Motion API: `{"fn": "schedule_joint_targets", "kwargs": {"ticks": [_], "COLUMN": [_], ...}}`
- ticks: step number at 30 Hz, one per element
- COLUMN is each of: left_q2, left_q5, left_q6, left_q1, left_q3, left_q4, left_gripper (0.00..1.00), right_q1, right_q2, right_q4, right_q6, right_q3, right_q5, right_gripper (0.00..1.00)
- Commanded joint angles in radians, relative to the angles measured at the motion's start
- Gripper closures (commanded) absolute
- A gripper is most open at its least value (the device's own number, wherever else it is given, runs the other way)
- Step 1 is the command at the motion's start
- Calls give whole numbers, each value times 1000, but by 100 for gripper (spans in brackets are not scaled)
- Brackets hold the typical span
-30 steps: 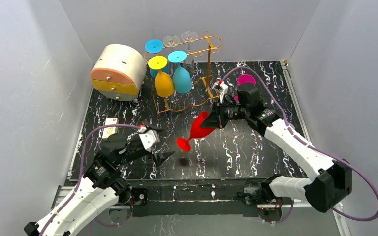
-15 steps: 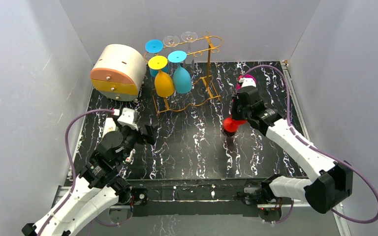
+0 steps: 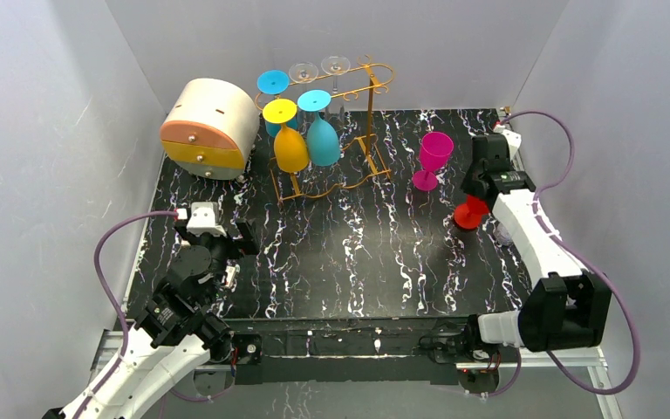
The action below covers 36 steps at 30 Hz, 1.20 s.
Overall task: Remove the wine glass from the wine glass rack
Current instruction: Place the wine glass at the center of the board.
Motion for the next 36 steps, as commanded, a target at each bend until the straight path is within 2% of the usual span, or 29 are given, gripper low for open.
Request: {"fn": "schedule_joint_targets", "kwargs": {"ticks": [1,6,14,18,22,33,36], "left_q2": [2,-10,-64,-77,-66,16,47], "left_q5": [-122,-200,-175,-187,-202,-256,-262], "left_q6": [-52,-56,-76,-75,-82,-98,-117], "left_q1": [5,5,4,5,5,5,4], "left_q3": [26,33,26,20,23,40,52], "left_q4": [-55,-85,-107,-106,-146,-191,-210], "left_gripper": [2,2,2,2,2,2,2], "right_q1": [-46,-61,-61,-62,-62,-62,-61], "right_q2": [62,173,291,344,395,444,445], "right_q4": [115,112,59,49,15,7,-5], "right_q6": [12,1,-33,-51,-70,-99,-94], "right_q3": [101,205,317,358,413,421,434], "right_q5": [-82,-95,-67,-132,-83,-123,-146], "right_gripper": [99,99,99,99,99,99,95]}}
